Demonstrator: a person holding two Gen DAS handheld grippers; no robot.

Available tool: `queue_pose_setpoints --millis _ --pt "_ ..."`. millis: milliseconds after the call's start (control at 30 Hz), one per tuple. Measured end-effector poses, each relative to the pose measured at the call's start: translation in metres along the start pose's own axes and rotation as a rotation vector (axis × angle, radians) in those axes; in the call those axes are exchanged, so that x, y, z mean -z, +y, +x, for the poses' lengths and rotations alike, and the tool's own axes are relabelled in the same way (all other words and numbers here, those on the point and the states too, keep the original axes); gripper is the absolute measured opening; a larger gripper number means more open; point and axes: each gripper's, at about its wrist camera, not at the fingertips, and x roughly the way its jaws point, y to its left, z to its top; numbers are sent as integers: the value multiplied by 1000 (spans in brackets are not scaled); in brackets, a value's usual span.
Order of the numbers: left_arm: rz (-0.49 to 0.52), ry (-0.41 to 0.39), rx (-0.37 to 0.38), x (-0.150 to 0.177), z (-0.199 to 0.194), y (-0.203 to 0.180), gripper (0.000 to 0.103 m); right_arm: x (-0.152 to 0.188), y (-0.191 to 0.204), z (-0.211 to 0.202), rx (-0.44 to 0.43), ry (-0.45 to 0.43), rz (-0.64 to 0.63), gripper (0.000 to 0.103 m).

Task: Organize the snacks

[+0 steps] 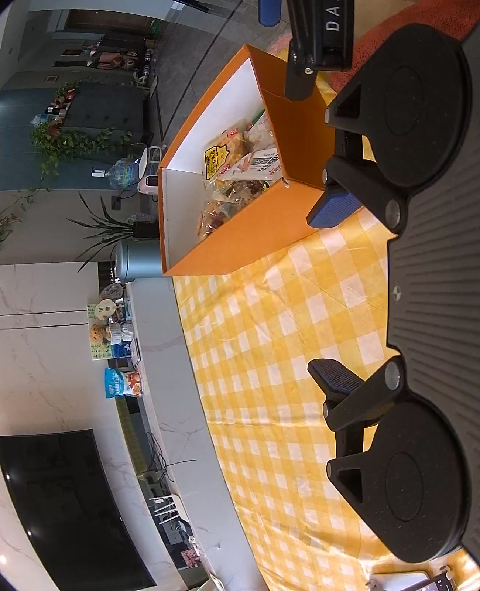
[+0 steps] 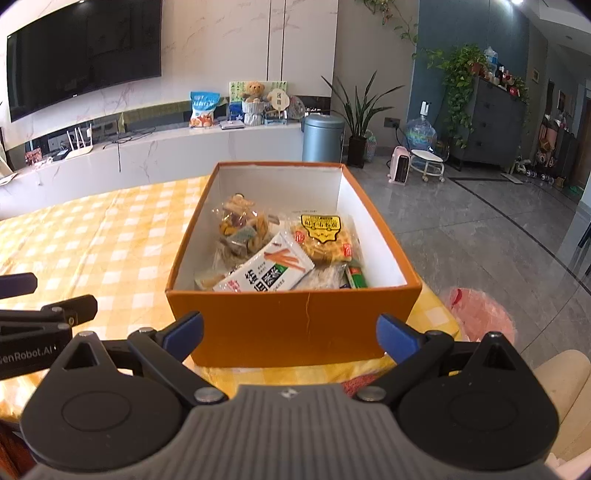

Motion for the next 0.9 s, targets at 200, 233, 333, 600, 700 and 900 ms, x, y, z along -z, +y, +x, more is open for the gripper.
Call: queue_pose_setpoints --millis 200,233,333,600,700,900 --pt "0 5 4 -2 -1 -2 94 -1 1 3 4 5 -1 97" --pt "0 5 4 -2 0 -2 94 0 1 4 4 4 -2 97" --pt "-2 2 1 -4 -2 -1 94 -1 3 2 4 0 -8 97" --pt "-13 2 1 -6 -5 0 94 0 5 0 -2 -5 -20 97" --pt "-15 1 2 -6 -5 0 94 0 5 0 2 -10 -25 97" --pt "-7 3 1 -7 -5 0 94 1 7 0 -3 -15 -31 97"
